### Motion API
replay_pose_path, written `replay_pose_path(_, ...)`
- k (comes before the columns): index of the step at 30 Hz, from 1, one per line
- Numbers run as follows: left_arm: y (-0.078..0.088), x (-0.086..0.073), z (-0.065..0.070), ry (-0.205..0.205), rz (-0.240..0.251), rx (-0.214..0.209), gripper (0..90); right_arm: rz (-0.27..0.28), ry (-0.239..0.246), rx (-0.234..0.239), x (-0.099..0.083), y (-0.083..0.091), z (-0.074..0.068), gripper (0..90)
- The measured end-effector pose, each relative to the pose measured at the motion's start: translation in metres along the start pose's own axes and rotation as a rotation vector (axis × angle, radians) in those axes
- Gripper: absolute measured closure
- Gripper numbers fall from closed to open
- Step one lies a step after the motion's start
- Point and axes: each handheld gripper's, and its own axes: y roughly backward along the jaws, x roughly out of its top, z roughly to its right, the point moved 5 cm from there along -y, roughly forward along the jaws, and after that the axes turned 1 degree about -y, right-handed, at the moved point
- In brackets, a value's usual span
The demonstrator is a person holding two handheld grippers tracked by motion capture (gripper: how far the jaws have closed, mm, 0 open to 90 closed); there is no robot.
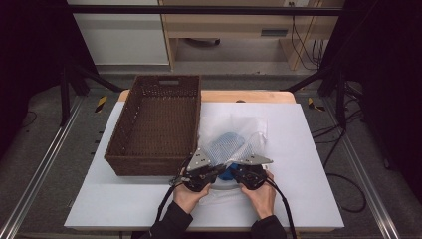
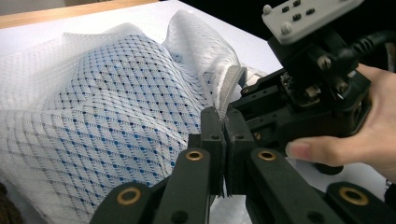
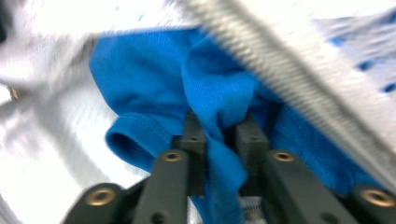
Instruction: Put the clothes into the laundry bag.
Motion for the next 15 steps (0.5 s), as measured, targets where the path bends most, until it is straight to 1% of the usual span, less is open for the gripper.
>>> replay_pose_path(1, 0.0, 0.001, 0.001, -0.005, 0.005, 0.0, 88.7, 0.024, 0.002, 0.0, 0.003, 0.002, 0.0, 81.2)
replay_pose_path(2, 0.001, 0.001, 0.001, -0.008, 0.009, 0.001, 88.7, 0.086, 0.003, 0.008, 0.009, 0.006, 0.0, 81.5)
replay_pose_path(3, 0.001, 0.002, 0.001, -0.007, 0.014, 0.0, 88.7, 0.164, -0.005, 0.018, 0.015, 0.013, -0.002, 81.6)
replay_pose_path(4, 0.002, 0.003, 0.001, -0.005, 0.025, -0.002, 88.7, 0.21, -0.008, 0.016, 0.02, 0.017, -0.002, 81.7)
replay_pose_path(5, 0.003, 0.005, 0.001, -0.003, 0.037, -0.006, 88.7, 0.252, -0.012, 0.014, 0.026, 0.021, -0.002, 81.7)
replay_pose_path(6, 0.003, 0.006, 0.002, -0.006, 0.044, -0.007, 88.7, 0.273, -0.023, 0.0, 0.031, 0.021, -0.001, 81.7)
replay_pose_path(7, 0.004, 0.008, 0.004, -0.011, 0.05, -0.013, 88.7, 0.281, -0.025, -0.016, 0.034, 0.019, 0.0, 81.8)
replay_pose_path(8, 0.004, 0.009, 0.006, -0.017, 0.056, -0.024, 88.8, 0.286, -0.012, -0.037, 0.036, 0.014, 0.001, 81.7)
replay_pose_path(9, 0.004, 0.009, 0.008, -0.022, 0.052, -0.026, 88.8, 0.292, -0.025, -0.065, 0.037, 0.006, 0.004, 81.8)
replay_pose_path(10, 0.004, 0.009, 0.011, -0.03, 0.049, -0.031, 88.8, 0.294, -0.029, -0.088, 0.037, 0.001, 0.006, 81.8)
replay_pose_path(11, 0.004, 0.008, 0.013, -0.034, 0.048, -0.044, 88.8, 0.294, -0.022, -0.133, 0.036, -0.004, 0.009, 81.8)
replay_pose_path(12, 0.004, 0.008, 0.015, -0.042, 0.043, -0.048, 88.8, 0.288, -0.028, -0.166, 0.035, -0.01, 0.012, 81.7)
replay_pose_path(14, 0.002, 0.006, 0.016, -0.049, 0.032, -0.051, 88.8, 0.245, -0.047, -0.21, 0.032, -0.018, 0.018, 81.3)
replay_pose_path(15, 0.0, 0.005, 0.015, -0.047, 0.028, -0.048, 88.7, 0.235, -0.059, -0.214, 0.033, -0.019, 0.019, 80.7)
